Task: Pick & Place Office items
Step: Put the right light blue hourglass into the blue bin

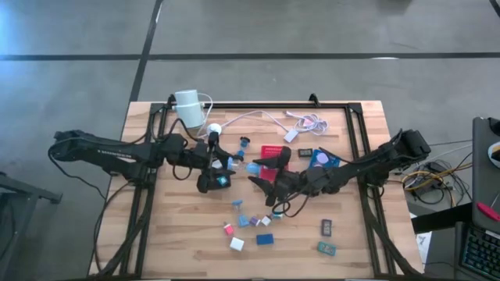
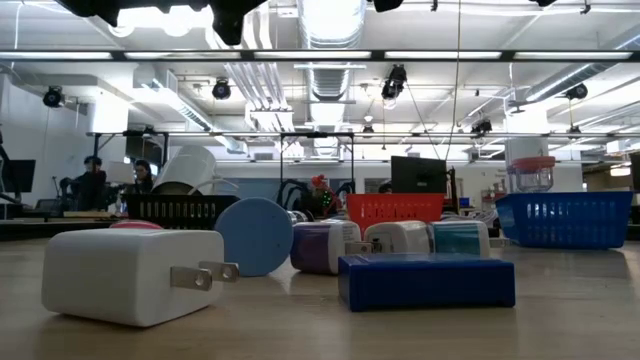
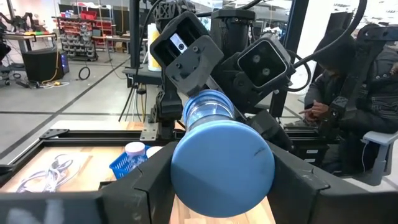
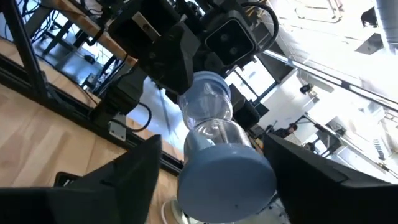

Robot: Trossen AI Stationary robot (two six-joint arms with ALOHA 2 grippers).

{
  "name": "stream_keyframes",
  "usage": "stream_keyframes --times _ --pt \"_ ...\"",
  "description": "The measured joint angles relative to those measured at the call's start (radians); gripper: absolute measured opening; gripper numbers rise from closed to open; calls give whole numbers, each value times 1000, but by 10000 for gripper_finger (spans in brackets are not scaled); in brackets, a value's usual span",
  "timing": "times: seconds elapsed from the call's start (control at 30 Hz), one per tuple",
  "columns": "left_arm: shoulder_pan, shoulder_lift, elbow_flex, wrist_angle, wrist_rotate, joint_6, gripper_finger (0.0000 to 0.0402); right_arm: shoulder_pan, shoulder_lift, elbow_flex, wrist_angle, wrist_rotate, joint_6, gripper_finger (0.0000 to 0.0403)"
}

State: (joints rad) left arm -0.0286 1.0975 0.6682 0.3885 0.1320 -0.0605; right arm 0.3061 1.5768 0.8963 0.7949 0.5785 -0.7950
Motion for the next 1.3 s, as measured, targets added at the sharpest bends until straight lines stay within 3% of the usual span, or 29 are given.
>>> stream_keyframes --times 0.27,0.63,0.83,0.93,1.1,1.3 --pt "1 0 -1 -11 6 0 199 0 8 0 -6 -3 0 193" --pt "2 0 -1 -27 29 -1 202 0 -10 0 -54 -7 58 191" --pt "1 -36 0 -33 45 19 313 2 -81 -2 -170 -28 148 191" --pt "1 -65 0 -73 44 34 346 1 -131 -2 -253 -43 209 191" --pt "1 -154 -2 -195 44 52 353 1 -233 -2 -415 -99 325 191" --pt "1 -265 -32 -350 41 153 325 -20 -401 -54 -513 -288 499 191"
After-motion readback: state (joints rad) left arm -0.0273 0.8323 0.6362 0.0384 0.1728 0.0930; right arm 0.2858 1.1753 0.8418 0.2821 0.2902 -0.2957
